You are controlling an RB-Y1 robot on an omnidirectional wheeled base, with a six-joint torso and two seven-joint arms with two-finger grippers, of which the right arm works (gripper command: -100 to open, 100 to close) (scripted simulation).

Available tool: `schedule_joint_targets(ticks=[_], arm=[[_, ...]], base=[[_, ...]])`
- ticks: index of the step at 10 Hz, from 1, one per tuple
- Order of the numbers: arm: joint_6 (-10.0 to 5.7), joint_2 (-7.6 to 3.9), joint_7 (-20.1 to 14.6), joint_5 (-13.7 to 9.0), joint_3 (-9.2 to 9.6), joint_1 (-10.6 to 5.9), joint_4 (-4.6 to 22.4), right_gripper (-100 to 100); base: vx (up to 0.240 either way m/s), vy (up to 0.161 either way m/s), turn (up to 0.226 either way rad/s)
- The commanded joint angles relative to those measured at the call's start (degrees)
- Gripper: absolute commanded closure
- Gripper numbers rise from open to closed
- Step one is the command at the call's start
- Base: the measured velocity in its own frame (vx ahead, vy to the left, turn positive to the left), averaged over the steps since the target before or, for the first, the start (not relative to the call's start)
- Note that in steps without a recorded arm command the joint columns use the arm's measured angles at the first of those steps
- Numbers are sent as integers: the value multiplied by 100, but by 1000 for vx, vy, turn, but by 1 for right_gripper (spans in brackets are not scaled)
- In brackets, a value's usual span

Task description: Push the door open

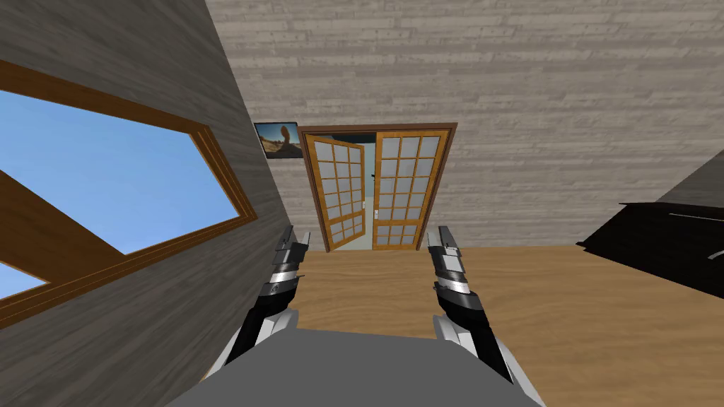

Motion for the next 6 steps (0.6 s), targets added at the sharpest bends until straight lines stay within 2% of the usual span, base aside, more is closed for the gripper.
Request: schedule_joint_targets(ticks=[1,6], arm=[[-52,-78,-160,-130,59,-35,156,-100],[-221,-282,-682,-557,252,-151,666,-100]], base=[[76,10,49],[183,-9,63]])
